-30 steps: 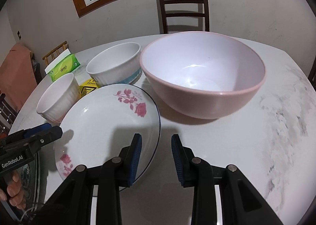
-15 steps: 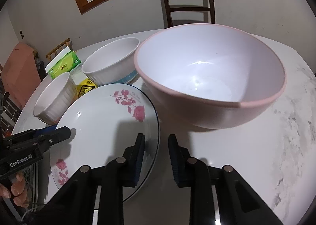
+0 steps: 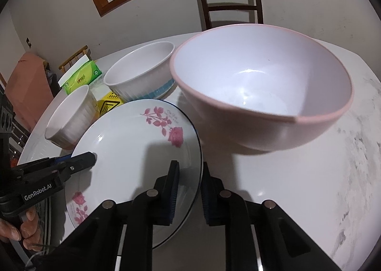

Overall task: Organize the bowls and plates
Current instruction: 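Move the left tool to the pink-flowered white plate rim and close on it, then lift the pink-flowered plate with the left tool toward the blue plate stack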

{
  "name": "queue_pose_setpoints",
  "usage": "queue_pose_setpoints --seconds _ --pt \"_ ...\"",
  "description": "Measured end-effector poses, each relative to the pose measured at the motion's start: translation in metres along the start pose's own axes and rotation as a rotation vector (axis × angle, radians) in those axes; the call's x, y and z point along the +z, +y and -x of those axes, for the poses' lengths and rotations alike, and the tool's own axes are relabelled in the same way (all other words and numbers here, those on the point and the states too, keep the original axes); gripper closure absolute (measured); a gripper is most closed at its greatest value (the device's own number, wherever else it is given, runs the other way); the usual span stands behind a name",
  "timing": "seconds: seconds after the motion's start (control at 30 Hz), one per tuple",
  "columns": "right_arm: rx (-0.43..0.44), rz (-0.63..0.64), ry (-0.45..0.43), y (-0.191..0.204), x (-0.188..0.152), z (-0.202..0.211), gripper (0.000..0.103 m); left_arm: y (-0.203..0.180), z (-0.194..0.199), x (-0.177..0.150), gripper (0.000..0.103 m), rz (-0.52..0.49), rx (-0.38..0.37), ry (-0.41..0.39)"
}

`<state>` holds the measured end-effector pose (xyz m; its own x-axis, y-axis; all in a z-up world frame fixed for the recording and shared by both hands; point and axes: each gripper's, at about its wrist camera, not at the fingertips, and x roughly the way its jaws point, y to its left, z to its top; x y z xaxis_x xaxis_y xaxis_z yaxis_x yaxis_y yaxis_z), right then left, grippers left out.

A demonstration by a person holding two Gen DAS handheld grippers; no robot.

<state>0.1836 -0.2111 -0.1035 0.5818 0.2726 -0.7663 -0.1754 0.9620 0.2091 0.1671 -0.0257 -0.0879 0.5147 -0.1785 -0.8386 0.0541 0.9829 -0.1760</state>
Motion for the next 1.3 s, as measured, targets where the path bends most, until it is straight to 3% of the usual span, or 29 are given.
queue_pose_setpoints --seconds 1.3 --pt "-0.014 -0.047 -0.025 0.034 -0.053 0.057 0.086 0.004 0.052 -0.038 0.089 -0.012 -0.007 -0.017"
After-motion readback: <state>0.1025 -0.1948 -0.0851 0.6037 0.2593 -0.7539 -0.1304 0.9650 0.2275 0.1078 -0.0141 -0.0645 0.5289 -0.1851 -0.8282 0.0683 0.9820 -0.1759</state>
